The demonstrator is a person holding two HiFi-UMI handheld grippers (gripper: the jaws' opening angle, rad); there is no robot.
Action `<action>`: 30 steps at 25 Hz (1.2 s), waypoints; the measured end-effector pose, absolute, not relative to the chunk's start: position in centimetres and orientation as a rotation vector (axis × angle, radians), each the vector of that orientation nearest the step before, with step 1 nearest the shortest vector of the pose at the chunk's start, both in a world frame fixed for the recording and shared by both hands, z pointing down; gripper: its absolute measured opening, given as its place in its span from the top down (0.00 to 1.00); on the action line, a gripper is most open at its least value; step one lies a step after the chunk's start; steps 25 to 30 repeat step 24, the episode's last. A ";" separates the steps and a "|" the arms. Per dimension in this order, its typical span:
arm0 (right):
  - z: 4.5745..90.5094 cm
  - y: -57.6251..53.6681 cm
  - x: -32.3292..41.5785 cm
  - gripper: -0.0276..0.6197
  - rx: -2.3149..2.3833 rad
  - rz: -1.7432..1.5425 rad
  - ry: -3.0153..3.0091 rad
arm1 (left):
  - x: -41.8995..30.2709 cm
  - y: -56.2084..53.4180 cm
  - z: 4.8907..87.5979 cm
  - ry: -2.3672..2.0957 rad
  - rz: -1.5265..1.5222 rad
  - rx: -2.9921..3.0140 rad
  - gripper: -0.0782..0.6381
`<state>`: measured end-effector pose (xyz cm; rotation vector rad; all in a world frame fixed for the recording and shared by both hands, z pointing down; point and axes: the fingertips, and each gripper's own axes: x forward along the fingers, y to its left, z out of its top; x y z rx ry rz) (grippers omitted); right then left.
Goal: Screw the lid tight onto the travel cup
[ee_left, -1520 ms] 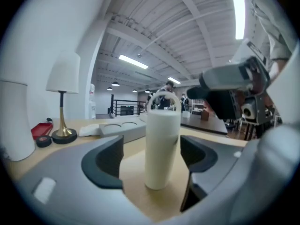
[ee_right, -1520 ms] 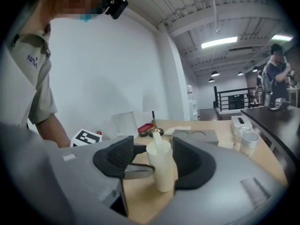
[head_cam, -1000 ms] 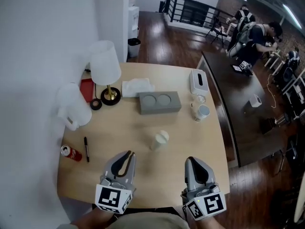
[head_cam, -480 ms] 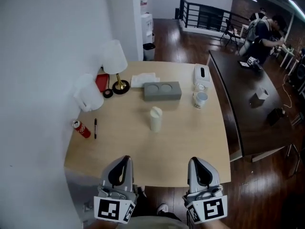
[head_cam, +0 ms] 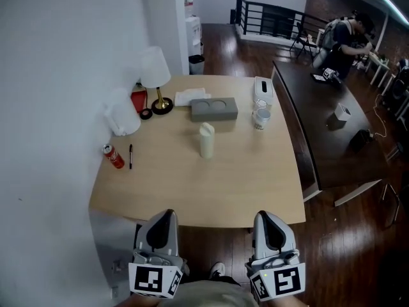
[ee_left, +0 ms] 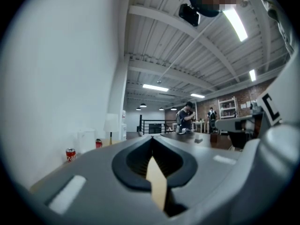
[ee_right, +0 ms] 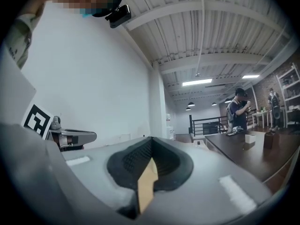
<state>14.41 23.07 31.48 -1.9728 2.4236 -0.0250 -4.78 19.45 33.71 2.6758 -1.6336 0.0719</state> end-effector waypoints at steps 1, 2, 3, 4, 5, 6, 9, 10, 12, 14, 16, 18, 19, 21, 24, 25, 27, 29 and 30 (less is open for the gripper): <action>31.6 23.3 14.1 0.96 -1.977 -0.031 2.419 | -5.0 19.7 33.9 -1.628 0.076 2.678 0.88; 31.7 23.5 13.7 0.96 -1.981 -0.042 2.413 | -5.3 19.9 34.0 -1.622 0.081 2.681 0.88; 31.8 23.7 13.3 0.96 -1.986 -0.051 2.408 | -5.6 20.2 34.1 -1.616 0.085 2.683 0.88; 31.8 23.9 13.0 0.96 -1.991 -0.057 2.404 | -5.9 20.3 34.3 -1.610 0.089 2.684 0.88; 31.8 24.0 12.7 0.96 -1.996 -0.056 2.401 | -6.2 20.5 34.5 -1.604 0.091 2.683 0.88; 31.7 24.2 12.4 0.96 -2.000 -0.051 2.399 | -6.5 20.5 34.7 -1.598 0.092 2.681 0.88; 31.4 24.6 11.9 0.96 -2.012 -0.036 2.394 | -7.1 20.7 35.0 -1.587 0.093 2.682 0.88; 31.4 24.7 11.7 0.96 -2.016 -0.035 2.392 | -7.2 20.8 35.0 -1.583 0.092 2.684 0.88; 31.4 25.0 11.6 0.96 -2.026 -0.032 2.388 | -7.5 20.9 34.9 -1.576 0.088 2.689 0.88; 31.3 25.0 11.5 0.96 -2.031 -0.024 2.385 | -7.6 20.8 34.8 -1.571 0.083 2.695 0.88; 31.2 25.1 11.3 0.96 -2.032 -0.017 2.385 | -7.5 20.8 34.8 -1.564 0.080 2.700 0.88; 31.2 25.2 11.2 0.96 -2.034 -0.016 2.385 | -7.4 20.9 34.7 -1.556 0.078 2.705 0.88; 31.2 25.3 11.2 0.96 -2.034 -0.016 2.384 | -7.3 20.9 34.7 -1.553 0.076 2.709 0.88; 31.2 25.3 11.3 0.96 -2.038 -0.017 2.382 | -7.1 21.0 34.5 -1.547 0.071 2.715 0.88; 31.4 25.2 11.6 0.96 -2.043 -0.022 2.383 | -6.9 21.0 34.4 -1.542 0.061 2.721 0.88; 31.4 25.2 11.6 0.96 -2.043 -0.022 2.383 | -6.9 21.0 34.4 -1.542 0.061 2.721 0.88; 31.4 25.2 11.6 0.96 -2.043 -0.022 2.383 | -6.9 21.0 34.4 -1.542 0.061 2.721 0.88; 31.4 25.2 11.6 0.96 -2.043 -0.022 2.383 | -6.9 21.0 34.4 -1.542 0.061 2.721 0.88; 31.4 25.2 11.6 0.96 -2.043 -0.022 2.383 | -6.9 21.0 34.4 -1.542 0.061 2.721 0.88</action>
